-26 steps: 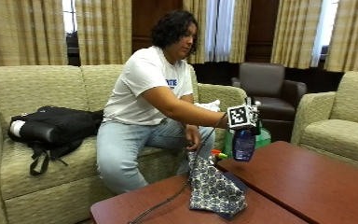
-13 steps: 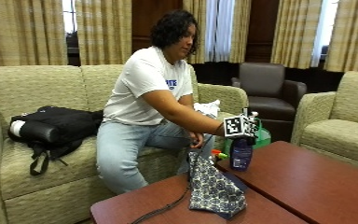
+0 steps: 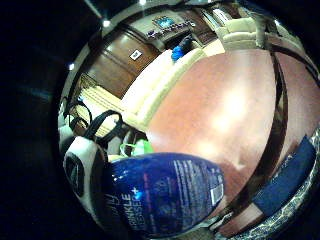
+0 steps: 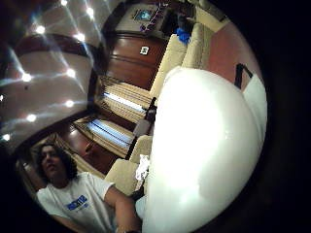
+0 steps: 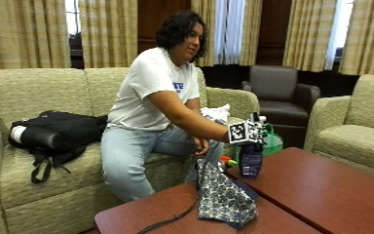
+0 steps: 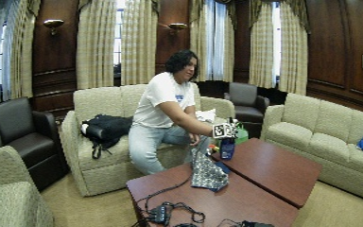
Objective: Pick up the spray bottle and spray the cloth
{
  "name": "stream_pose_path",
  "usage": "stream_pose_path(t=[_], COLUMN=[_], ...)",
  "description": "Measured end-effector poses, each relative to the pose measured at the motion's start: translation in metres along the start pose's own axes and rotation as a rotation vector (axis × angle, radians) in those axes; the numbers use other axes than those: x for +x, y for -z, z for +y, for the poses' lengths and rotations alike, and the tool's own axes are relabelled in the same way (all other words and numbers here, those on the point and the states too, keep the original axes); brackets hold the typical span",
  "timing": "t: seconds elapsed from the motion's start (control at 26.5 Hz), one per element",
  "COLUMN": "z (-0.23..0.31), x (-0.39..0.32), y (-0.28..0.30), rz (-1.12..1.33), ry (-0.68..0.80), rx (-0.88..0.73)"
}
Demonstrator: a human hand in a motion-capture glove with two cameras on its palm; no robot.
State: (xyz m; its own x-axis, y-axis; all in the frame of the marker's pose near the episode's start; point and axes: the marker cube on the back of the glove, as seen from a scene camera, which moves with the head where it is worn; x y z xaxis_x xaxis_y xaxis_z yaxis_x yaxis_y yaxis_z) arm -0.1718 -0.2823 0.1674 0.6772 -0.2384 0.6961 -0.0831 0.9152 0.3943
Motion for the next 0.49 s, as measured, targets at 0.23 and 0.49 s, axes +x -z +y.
stream_pose_path(t=[0.23,0.49], z=[-0.0001,-0.0023], x=[-0.0013,0.0006], y=[-0.0027,0.0059], rz=[-0.036,-0.076], ry=[-0.009,-0.083], rx=[-0.041,-0.121])
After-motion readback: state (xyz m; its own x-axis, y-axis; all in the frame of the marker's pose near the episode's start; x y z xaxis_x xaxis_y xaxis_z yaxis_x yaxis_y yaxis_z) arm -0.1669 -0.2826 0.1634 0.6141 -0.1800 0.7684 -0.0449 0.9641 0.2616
